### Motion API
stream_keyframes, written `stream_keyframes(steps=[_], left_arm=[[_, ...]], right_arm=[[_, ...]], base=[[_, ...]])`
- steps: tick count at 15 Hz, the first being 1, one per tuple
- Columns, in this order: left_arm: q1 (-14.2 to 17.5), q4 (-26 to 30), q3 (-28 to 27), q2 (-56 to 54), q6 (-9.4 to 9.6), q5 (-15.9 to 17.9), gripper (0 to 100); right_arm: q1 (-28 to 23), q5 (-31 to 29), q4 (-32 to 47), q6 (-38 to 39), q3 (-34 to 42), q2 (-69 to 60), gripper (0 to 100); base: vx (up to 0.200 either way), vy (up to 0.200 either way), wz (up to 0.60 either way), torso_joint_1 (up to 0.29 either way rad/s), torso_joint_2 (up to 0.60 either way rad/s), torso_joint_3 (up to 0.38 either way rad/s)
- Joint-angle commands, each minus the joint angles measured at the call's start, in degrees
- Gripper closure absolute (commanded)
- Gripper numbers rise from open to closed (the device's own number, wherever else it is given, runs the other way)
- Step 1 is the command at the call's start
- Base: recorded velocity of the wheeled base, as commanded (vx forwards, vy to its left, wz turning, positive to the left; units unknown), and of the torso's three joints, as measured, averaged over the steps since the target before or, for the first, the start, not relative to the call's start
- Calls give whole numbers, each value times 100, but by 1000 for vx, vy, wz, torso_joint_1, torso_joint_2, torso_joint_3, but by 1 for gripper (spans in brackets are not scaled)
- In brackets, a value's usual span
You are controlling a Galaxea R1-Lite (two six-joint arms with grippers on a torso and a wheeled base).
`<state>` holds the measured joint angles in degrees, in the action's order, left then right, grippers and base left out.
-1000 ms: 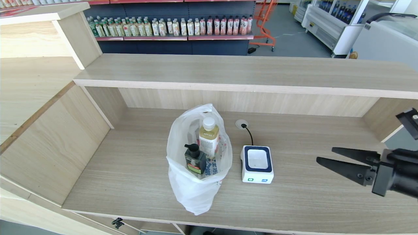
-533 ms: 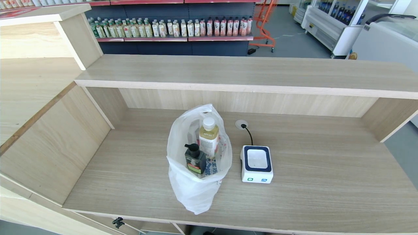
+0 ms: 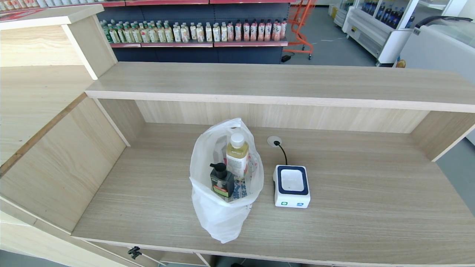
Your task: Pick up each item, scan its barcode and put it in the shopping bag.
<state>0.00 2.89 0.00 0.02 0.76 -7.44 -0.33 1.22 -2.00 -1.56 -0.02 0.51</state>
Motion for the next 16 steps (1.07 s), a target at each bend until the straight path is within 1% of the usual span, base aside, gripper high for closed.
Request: stream_keyframes(steps=[1, 13, 15, 16], left_arm=[[0, 1, 0, 6, -5, -3, 0], [0, 1, 0, -2, -5, -3, 0], [0, 1, 0, -2, 21, -3, 0], [0, 1, 0, -2, 30, -3, 0]], right_arm=[[-2, -16, 42, 7, 2, -51, 100], [-2, -8, 68, 33, 2, -51, 100], [-2, -8, 68, 33, 2, -51, 100], [-2, -8, 68, 33, 2, -51, 100]], base=[[0, 0, 0, 0, 0, 0], [0, 0, 0, 0, 0, 0], [0, 0, 0, 0, 0, 0], [0, -200, 0, 7, -2, -2]])
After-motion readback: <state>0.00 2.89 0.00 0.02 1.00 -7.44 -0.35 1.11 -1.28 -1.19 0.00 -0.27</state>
